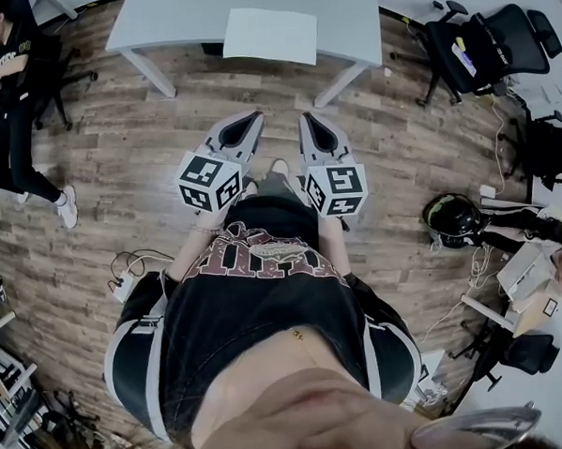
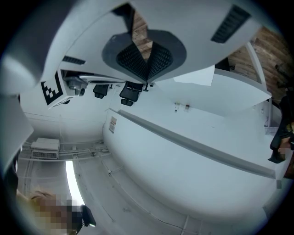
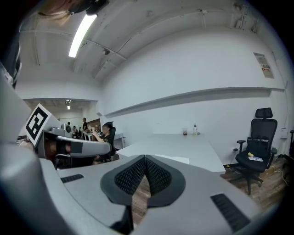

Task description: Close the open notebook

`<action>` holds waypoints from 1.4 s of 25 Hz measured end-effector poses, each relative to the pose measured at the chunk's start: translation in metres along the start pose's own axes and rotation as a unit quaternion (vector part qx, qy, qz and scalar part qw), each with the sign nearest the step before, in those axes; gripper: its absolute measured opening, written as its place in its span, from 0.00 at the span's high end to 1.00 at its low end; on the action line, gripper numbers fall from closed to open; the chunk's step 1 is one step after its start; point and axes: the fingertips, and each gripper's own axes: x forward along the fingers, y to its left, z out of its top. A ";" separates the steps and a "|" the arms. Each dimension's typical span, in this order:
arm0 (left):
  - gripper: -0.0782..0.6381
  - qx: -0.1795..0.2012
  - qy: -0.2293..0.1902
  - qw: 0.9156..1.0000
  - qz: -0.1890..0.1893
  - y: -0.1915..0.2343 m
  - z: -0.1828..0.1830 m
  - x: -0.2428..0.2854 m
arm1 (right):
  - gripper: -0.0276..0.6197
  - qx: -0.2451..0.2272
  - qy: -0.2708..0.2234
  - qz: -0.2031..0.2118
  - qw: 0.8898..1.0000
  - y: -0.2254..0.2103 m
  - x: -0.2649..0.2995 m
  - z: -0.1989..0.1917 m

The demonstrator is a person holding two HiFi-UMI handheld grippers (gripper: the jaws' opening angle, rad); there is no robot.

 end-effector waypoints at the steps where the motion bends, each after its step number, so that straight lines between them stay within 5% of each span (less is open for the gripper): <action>1: 0.82 -0.001 0.001 1.000 0.002 0.001 0.000 0.003 | 0.93 0.000 0.000 0.001 1.000 -0.002 0.002 0.001; 35: 0.82 -0.016 -0.015 0.996 0.081 0.050 0.047 0.138 | 0.93 -0.023 0.005 0.107 0.994 -0.102 0.115 0.050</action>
